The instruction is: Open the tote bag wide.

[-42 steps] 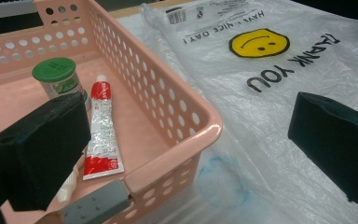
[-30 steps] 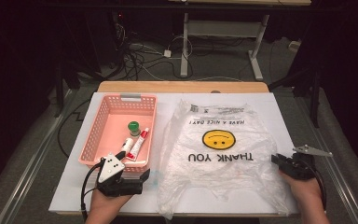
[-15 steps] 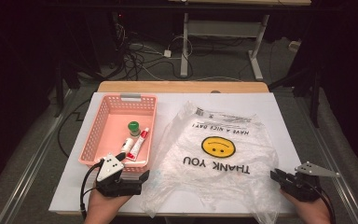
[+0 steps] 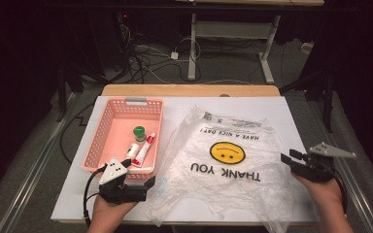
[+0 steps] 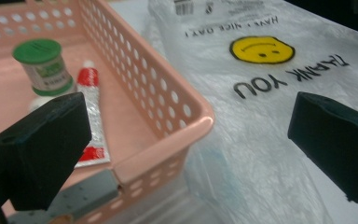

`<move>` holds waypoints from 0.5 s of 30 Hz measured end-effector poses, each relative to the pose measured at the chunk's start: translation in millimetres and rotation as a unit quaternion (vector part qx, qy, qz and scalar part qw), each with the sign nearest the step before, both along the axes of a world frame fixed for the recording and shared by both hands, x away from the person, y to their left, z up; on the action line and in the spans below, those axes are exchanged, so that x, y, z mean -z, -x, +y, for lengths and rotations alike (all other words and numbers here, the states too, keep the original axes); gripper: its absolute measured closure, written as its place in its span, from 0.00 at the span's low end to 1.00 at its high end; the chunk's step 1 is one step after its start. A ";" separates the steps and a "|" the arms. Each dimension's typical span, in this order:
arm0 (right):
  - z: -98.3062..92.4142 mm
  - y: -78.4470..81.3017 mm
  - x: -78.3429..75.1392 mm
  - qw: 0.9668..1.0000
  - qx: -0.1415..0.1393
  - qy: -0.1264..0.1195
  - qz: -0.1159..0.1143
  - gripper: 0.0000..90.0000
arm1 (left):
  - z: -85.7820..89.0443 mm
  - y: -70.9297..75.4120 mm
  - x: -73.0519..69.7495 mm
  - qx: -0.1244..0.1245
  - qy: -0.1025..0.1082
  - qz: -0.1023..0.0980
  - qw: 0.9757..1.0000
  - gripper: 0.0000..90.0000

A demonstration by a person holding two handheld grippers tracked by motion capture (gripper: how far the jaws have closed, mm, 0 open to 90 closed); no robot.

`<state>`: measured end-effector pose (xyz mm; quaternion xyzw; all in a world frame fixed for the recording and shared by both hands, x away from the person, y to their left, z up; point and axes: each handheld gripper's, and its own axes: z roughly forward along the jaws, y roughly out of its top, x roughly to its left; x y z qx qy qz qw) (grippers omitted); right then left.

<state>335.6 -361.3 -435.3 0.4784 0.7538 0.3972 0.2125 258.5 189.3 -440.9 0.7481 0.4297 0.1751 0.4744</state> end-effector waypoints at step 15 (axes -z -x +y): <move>9.7 -103.4 37.0 0.998 0.033 -0.007 0.057 0.23 | -0.7 -0.9 -0.9 0.018 -0.006 0.008 1.000 0.00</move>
